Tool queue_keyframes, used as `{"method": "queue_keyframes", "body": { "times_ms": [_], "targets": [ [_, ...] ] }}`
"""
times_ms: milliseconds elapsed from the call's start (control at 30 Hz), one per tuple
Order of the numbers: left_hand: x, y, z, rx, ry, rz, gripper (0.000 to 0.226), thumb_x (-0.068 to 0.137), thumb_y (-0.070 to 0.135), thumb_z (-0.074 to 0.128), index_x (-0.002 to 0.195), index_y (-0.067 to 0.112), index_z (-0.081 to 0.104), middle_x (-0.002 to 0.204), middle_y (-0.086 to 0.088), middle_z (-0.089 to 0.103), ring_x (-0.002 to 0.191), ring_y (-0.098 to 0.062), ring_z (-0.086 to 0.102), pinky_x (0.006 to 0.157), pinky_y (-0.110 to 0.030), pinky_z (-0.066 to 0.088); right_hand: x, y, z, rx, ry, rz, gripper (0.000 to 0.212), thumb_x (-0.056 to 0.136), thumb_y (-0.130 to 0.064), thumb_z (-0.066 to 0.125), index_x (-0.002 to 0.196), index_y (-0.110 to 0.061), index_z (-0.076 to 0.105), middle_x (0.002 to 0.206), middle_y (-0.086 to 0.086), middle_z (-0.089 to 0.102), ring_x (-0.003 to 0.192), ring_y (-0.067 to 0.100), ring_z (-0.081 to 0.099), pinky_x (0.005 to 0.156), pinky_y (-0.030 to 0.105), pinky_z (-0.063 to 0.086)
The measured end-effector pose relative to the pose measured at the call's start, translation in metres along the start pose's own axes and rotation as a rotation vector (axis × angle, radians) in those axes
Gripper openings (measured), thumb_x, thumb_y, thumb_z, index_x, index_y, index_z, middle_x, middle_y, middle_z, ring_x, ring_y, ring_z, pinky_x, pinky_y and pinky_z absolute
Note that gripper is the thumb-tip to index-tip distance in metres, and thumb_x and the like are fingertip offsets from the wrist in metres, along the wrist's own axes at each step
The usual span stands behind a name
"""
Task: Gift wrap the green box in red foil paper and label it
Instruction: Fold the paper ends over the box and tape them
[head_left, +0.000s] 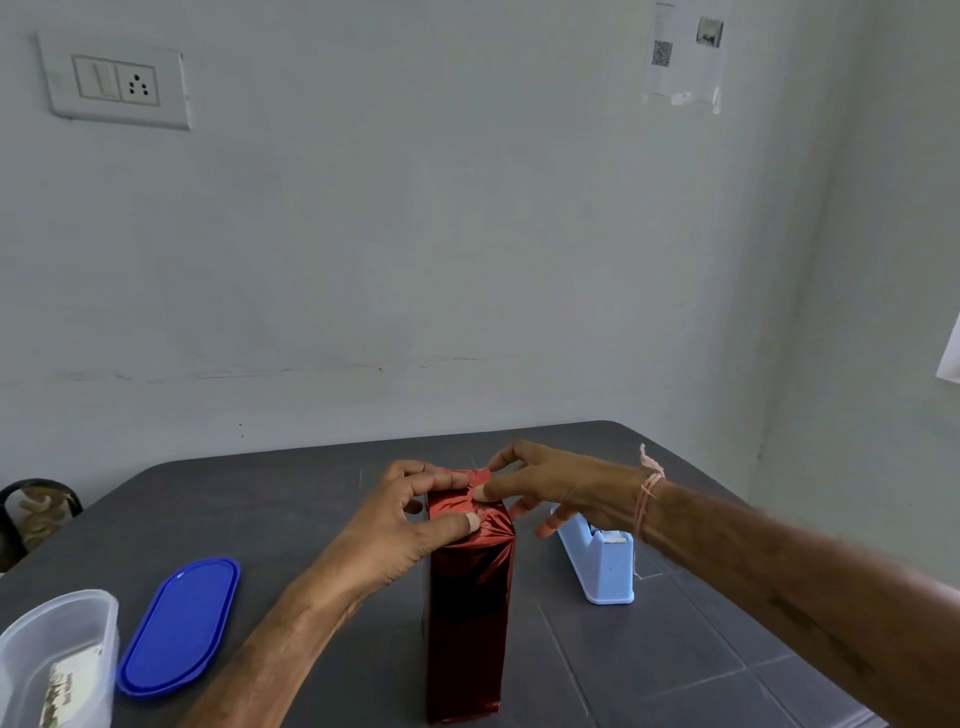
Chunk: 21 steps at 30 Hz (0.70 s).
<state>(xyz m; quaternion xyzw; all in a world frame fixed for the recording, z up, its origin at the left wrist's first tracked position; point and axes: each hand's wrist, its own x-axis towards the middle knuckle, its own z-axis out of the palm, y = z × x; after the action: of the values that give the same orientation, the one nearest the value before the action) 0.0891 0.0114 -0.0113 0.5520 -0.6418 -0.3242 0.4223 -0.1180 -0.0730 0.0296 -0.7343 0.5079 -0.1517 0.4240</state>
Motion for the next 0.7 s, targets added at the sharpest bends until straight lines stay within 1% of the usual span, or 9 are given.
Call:
{"method": "queue_keyframes", "body": {
  "times_ms": [67,133,200,300,367,433,533,700],
  "targets": [
    [-0.001,0.001,-0.001,0.000,-0.001,-0.001,0.042,0.079,0.041,0.083,0.118,0.045,0.069,0.129,0.018,0.045,0.119,-0.008,0.048,0.102,-0.030,0.042,-0.005,0.002,-0.002,0.017,-0.031,-0.001,0.068,0.078,-0.049,0.083,0.135,-0.034,0.051,0.119,-0.005,0.067,0.108,0.013,0.068,0.093,0.048,0.059],
    [-0.002,0.001,-0.001,-0.002,-0.003,-0.003,0.042,0.080,0.040,0.083,0.119,0.044,0.069,0.129,0.018,0.045,0.119,-0.008,0.048,0.099,-0.027,0.041,-0.011,0.003,-0.003,0.028,-0.055,-0.007,0.069,0.078,-0.044,0.083,0.138,-0.034,0.049,0.118,-0.004,0.067,0.110,0.013,0.066,0.094,0.049,0.059],
    [-0.003,0.002,-0.001,-0.010,0.000,-0.003,0.041,0.080,0.038,0.082,0.119,0.043,0.068,0.129,0.018,0.045,0.119,-0.008,0.048,0.100,-0.028,0.041,-0.015,0.004,-0.005,0.034,-0.080,-0.021,0.074,0.077,-0.042,0.085,0.140,-0.034,0.047,0.118,-0.003,0.067,0.112,0.014,0.064,0.097,0.049,0.057],
    [-0.004,0.003,0.001,-0.019,-0.003,-0.001,0.041,0.080,0.038,0.082,0.119,0.042,0.068,0.129,0.017,0.045,0.119,-0.007,0.048,0.101,-0.028,0.041,-0.017,0.005,-0.009,0.047,-0.115,-0.041,0.091,0.064,-0.048,0.086,0.143,-0.035,0.043,0.126,-0.001,0.066,0.117,0.014,0.064,0.097,0.047,0.057],
    [-0.004,0.003,0.001,-0.018,0.000,-0.002,0.041,0.081,0.036,0.082,0.119,0.042,0.068,0.129,0.016,0.045,0.119,-0.008,0.048,0.100,-0.028,0.040,-0.013,0.004,-0.009,0.086,-0.106,-0.045,0.096,0.062,-0.053,0.087,0.144,-0.035,0.042,0.130,-0.001,0.063,0.118,0.015,0.064,0.094,0.044,0.058],
    [-0.004,0.003,0.000,-0.020,0.004,-0.005,0.041,0.081,0.035,0.082,0.120,0.041,0.068,0.129,0.016,0.045,0.120,-0.008,0.048,0.101,-0.029,0.039,-0.008,0.003,-0.003,0.113,-0.073,-0.029,0.089,0.071,-0.057,0.086,0.144,-0.034,0.042,0.132,0.000,0.061,0.119,0.016,0.063,0.095,0.045,0.056],
    [-0.004,0.003,0.000,-0.021,0.008,0.001,0.042,0.081,0.038,0.082,0.120,0.042,0.068,0.129,0.016,0.045,0.120,-0.007,0.048,0.105,-0.032,0.041,0.000,0.005,0.007,0.133,-0.011,0.012,0.072,0.080,-0.054,0.079,0.139,-0.030,0.047,0.131,-0.002,0.061,0.115,0.016,0.062,0.100,0.050,0.053],
    [-0.004,0.003,0.001,-0.013,0.005,-0.005,0.042,0.081,0.038,0.081,0.121,0.042,0.067,0.128,0.019,0.044,0.120,-0.005,0.046,0.104,-0.030,0.040,0.001,0.008,0.016,0.218,0.082,0.000,0.056,0.083,-0.044,0.078,0.131,-0.031,0.054,0.119,-0.006,0.066,0.107,0.014,0.065,0.096,0.046,0.056]
  ]
}}
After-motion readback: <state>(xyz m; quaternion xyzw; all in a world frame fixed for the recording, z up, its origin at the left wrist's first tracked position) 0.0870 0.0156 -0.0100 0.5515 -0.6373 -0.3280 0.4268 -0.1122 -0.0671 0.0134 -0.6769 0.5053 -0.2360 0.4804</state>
